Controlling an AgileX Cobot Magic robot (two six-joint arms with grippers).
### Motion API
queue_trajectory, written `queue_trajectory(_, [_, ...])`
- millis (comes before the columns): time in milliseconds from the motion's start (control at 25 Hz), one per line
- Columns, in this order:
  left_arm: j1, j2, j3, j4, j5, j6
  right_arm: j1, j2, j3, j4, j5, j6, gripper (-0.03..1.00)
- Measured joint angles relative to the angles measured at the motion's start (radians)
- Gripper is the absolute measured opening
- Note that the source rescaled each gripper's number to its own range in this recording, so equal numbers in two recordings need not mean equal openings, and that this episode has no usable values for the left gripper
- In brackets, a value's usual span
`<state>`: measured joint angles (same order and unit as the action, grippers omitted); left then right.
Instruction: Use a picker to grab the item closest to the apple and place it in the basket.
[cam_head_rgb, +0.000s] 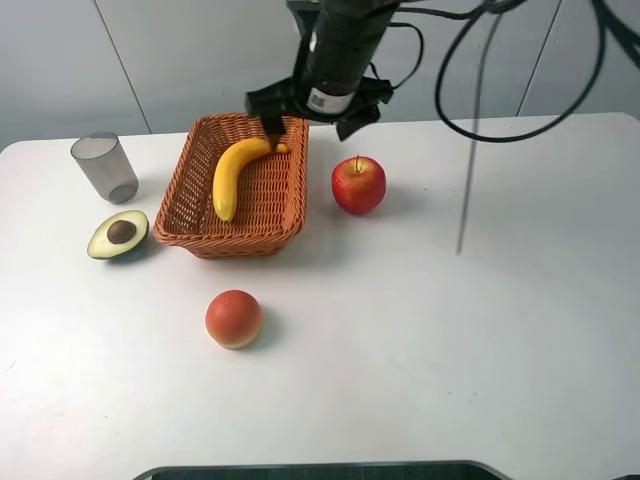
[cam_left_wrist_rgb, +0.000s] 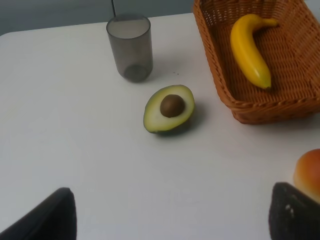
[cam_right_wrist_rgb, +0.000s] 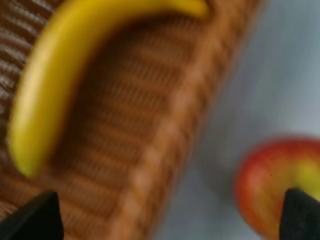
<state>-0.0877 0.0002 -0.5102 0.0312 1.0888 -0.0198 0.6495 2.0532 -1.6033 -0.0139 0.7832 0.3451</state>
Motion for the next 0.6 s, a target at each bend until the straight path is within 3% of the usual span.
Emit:
queue_trajectory(320, [0.000, 0.000, 0.000, 0.000, 0.000, 0.000, -0.159, -0.290, 0.383, 0.007, -0.002, 0.000, 0.91])
queue_trajectory(600, [0.000, 0.000, 0.000, 0.000, 0.000, 0.000, -0.335, -0.556, 0.622, 0.020, 0.035, -0.031, 0.91])
